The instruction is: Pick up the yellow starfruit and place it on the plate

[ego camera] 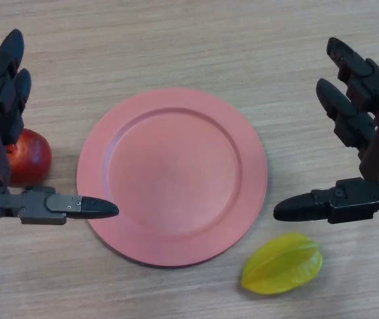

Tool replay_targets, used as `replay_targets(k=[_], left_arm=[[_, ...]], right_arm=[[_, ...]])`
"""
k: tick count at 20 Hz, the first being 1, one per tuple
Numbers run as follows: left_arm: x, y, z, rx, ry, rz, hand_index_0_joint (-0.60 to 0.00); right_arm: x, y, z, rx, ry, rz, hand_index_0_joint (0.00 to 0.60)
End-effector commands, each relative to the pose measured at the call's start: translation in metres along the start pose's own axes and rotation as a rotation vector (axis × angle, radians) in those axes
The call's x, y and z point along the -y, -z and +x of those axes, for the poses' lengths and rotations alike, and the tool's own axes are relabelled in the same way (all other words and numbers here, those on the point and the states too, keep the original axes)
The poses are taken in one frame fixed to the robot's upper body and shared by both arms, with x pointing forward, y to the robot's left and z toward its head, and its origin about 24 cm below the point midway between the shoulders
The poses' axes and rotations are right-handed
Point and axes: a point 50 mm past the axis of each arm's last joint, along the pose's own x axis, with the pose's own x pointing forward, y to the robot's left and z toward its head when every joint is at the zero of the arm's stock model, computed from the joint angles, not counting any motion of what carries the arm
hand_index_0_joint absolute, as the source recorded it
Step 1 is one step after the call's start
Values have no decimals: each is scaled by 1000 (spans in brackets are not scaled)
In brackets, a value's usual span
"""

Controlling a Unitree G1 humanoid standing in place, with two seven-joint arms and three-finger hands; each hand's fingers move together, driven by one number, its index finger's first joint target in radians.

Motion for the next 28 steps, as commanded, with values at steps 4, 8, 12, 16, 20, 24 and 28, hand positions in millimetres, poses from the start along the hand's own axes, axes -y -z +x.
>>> replay_targets(k=[4, 8, 12, 16, 20, 24, 28], left_arm=[[-11, -29, 0, 177, -21, 59, 0], [-10, -33, 1, 185, -9, 58, 0], [-9, -29, -1, 177, -1, 42, 0], [-15, -23, -1, 166, -36, 20, 0], [-11, -22, 2, 140, -24, 11, 0], [-6, -20, 7, 120, -14, 1, 0], [-2, -20, 9, 131, -8, -12, 0]], right_arm=[[9, -28, -4, 202, 11, -99, 0], [10, -28, -5, 203, 8, -87, 0], [10, -24, -10, 184, -18, -95, 0], [7, -14, -24, 142, -122, -111, 0], [5, -5, -36, 155, -162, -172, 0], [1, 12, -44, 156, -163, -266, 0], [4, 35, -48, 130, -140, -388, 0]])
